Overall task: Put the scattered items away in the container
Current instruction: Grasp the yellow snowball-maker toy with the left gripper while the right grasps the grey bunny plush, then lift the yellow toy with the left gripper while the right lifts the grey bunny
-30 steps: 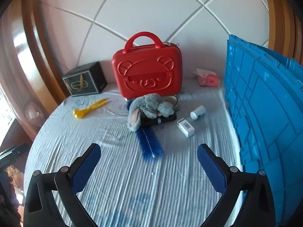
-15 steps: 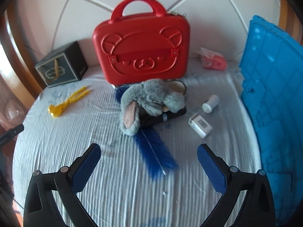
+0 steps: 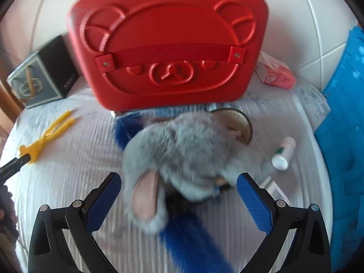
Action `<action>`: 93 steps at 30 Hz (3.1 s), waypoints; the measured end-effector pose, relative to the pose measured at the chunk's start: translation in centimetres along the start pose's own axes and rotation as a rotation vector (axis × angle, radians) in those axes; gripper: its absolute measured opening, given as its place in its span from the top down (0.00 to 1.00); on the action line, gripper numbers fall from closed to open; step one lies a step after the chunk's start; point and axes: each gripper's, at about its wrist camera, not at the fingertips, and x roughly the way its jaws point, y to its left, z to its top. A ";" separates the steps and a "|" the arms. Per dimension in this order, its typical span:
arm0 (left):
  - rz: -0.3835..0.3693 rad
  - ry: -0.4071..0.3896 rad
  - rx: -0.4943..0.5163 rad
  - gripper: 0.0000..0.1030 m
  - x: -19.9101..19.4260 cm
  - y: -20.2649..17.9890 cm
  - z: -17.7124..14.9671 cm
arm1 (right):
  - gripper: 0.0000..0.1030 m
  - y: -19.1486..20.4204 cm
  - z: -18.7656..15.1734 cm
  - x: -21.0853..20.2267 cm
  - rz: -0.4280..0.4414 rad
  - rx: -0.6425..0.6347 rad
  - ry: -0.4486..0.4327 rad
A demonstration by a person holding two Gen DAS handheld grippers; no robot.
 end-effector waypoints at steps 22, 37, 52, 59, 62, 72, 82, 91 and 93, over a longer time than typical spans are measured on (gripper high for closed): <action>0.031 0.000 0.020 0.46 0.9 -2.0 1.8 | 0.13 0.1 0.2 5.5 -0.011 -0.030 -0.055; 0.010 -0.012 0.012 0.46 -1.7 -4.4 1.4 | 0.35 0.0 1.0 4.7 0.004 -0.029 -0.058; -0.065 -0.165 -0.012 0.46 -16.8 -7.2 -1.6 | 0.35 0.0 -2.5 -11.2 0.224 -0.023 -0.244; -0.080 -0.240 0.019 0.46 -25.5 -9.3 -5.1 | 0.35 -0.5 -6.3 -19.2 0.263 -0.068 -0.308; -0.083 -0.260 0.027 0.47 -28.7 -10.1 -6.9 | 0.35 -0.9 -8.4 -22.1 0.278 -0.084 -0.333; -0.053 -0.353 0.015 0.46 -37.3 -14.0 -13.3 | 0.35 -4.4 -13.7 -29.2 0.337 -0.148 -0.414; -0.118 -0.408 0.077 0.46 -42.3 -16.7 -17.8 | 0.35 -7.2 -19.0 -35.2 0.303 -0.153 -0.477; -0.272 -0.406 0.153 0.47 -44.9 -20.9 -20.1 | 0.35 -10.3 -22.4 -40.8 0.168 -0.079 -0.508; -0.294 -0.411 0.176 0.47 -45.6 -22.5 -20.5 | 0.35 -11.9 -23.0 -42.2 0.143 -0.056 -0.527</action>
